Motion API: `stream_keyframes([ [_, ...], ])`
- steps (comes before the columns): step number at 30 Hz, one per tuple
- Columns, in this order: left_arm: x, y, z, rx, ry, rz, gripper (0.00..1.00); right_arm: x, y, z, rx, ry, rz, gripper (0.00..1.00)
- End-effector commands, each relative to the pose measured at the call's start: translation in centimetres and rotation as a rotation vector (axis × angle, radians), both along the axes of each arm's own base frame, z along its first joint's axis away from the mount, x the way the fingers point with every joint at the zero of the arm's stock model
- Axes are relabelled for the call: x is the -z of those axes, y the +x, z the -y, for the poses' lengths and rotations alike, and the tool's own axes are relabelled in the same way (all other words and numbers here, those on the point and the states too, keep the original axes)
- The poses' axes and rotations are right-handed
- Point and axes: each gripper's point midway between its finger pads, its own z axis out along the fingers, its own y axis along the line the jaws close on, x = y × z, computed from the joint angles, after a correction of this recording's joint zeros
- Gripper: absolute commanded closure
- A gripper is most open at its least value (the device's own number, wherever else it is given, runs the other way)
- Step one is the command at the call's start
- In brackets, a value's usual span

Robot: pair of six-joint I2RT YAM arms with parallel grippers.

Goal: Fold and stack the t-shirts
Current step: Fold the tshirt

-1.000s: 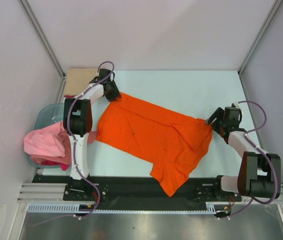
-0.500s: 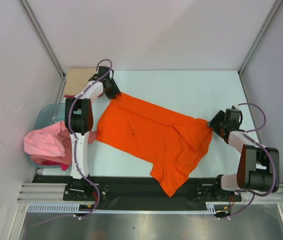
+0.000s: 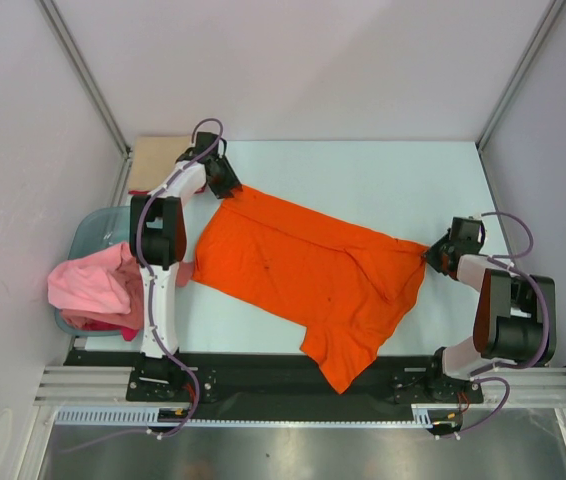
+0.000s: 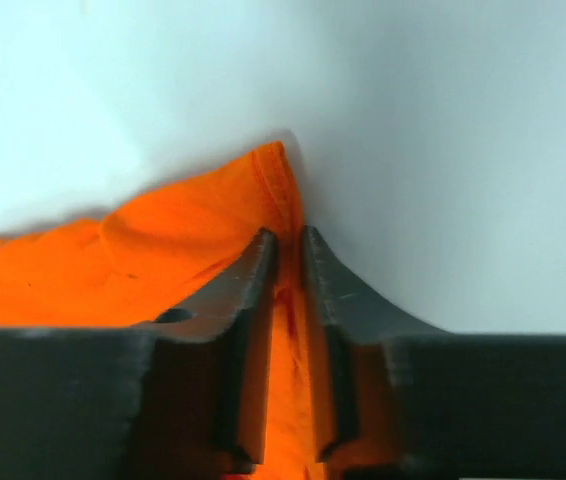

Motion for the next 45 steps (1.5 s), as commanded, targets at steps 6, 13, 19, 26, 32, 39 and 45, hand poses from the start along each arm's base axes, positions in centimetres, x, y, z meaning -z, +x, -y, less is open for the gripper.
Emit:
stream_keyframes([
  [6, 2.5, -0.5, -1.1, -0.018, 0.016, -0.061, 0.57, -0.4, 0.3, 1.6, 0.139, 0.002, 0.036, 1.0],
  [13, 2.9, -0.4, -0.4, -0.028, -0.029, -0.069, 0.57, -2.1, 4.5, 3.0, 0.18, -0.018, 0.116, 1.0],
  [19, 1.4, -0.2, 0.2, -0.042, -0.065, 0.0, 0.55, -4.4, 9.4, 4.2, 0.197, -0.054, 0.22, 1.0],
  [26, -5.6, -0.8, 0.7, -0.035, -0.078, 0.142, 0.43, -4.7, 16.9, 5.1, 0.109, -0.101, 0.273, 1.0],
  [32, -8.6, -2.7, 0.7, -0.034, -0.06, 0.199, 0.41, -5.2, 21.8, 5.9, 0.051, -0.157, 0.291, 1.0],
  [39, -10.2, -7.1, 2.2, -0.021, -0.014, 0.234, 0.41, -5.9, 24.7, 6.6, -0.046, -0.229, 0.243, 0.75],
  [45, -10.0, -12.9, 4.1, 0.038, 0.0, 0.22, 0.41, -11.1, 20.1, 8.6, 0.022, -0.311, 0.128, 0.3],
])
